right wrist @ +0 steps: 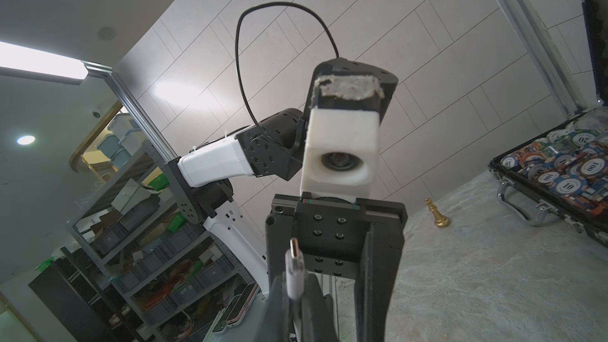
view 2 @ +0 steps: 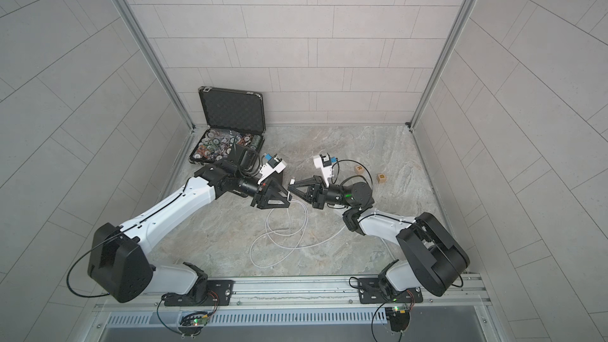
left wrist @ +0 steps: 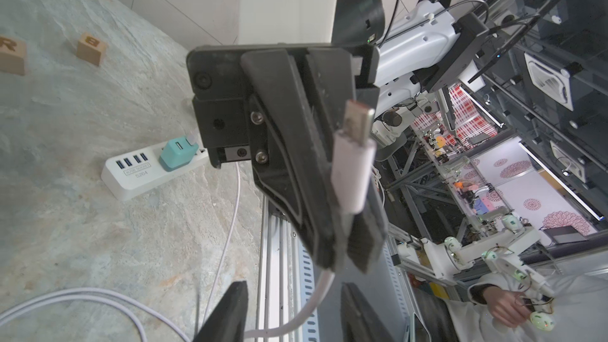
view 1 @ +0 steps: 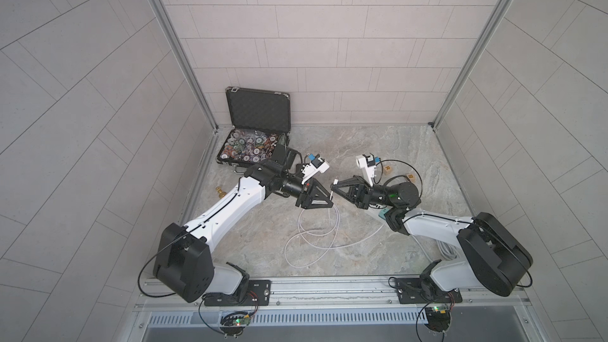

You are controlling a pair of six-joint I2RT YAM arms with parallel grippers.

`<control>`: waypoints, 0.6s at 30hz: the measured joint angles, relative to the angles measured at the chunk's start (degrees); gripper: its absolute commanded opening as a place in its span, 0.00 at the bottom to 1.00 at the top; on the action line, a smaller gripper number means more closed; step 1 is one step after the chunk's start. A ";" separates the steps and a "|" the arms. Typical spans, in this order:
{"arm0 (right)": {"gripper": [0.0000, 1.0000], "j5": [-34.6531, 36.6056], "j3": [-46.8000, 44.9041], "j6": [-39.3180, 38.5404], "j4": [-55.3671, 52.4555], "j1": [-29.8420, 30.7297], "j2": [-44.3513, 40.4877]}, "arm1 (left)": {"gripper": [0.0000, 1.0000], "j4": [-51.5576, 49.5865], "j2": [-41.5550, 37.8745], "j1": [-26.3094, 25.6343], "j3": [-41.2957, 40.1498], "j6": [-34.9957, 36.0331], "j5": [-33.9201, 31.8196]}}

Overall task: Plug the charging cable into the phone
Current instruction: Pick up the charging cable from the center of the board.

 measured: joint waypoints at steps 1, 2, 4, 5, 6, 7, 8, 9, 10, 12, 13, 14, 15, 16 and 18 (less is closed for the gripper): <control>0.07 0.17 0.02 -0.02 0.02 0.00 0.02 | 0.75 -0.02 0.00 0.02 0.00 -0.15 -0.15; 0.07 0.31 0.07 0.00 0.02 0.00 0.02 | 0.76 -0.07 0.00 0.02 0.00 -0.31 -0.24; 0.07 0.39 0.55 0.02 -0.02 -0.02 0.13 | 0.74 -0.13 0.00 0.04 0.00 -0.44 -0.55; 0.06 0.42 0.94 0.04 -0.04 -0.02 0.15 | 0.71 -0.15 0.00 0.07 0.00 -0.46 -0.74; 0.06 0.46 1.42 0.07 -0.07 -0.04 0.17 | 0.68 -0.17 0.00 0.11 0.00 -0.44 -0.92; 0.06 0.59 1.79 0.11 -0.07 -0.09 0.17 | 0.65 -0.26 0.00 0.17 0.00 -0.44 -1.11; 0.06 0.76 2.16 0.11 -0.07 -0.20 0.17 | 0.62 -0.35 0.00 0.28 0.00 -0.31 -1.40; 0.06 1.03 2.38 0.09 -0.15 -0.28 0.17 | 0.59 -0.37 0.00 0.28 0.00 -0.13 -1.68; 0.06 1.33 2.49 0.09 -0.31 -0.37 0.17 | 0.56 -0.35 0.00 0.28 0.00 0.00 -2.01; 0.07 1.75 2.69 0.11 -0.61 -0.48 0.26 | 0.50 -0.37 0.00 0.28 0.00 0.37 -2.80; 0.06 1.86 2.91 0.15 -0.76 -0.57 0.46 | 0.46 -0.39 0.00 0.28 0.00 0.55 -3.17; 0.06 1.90 3.19 0.20 -0.83 -0.57 0.72 | 0.44 -0.46 0.00 0.28 0.00 0.68 -3.63; 0.07 1.92 3.39 0.24 -0.85 -0.57 0.96 | 0.43 -0.48 0.00 0.28 0.00 0.92 -4.02; 0.07 1.97 3.48 0.31 -0.90 -0.57 1.25 | 0.42 -0.48 0.00 0.28 0.00 1.01 -4.31; 0.07 1.92 3.48 0.42 -0.92 -0.55 1.84 | 0.44 -0.52 0.00 0.28 0.00 1.14 -4.90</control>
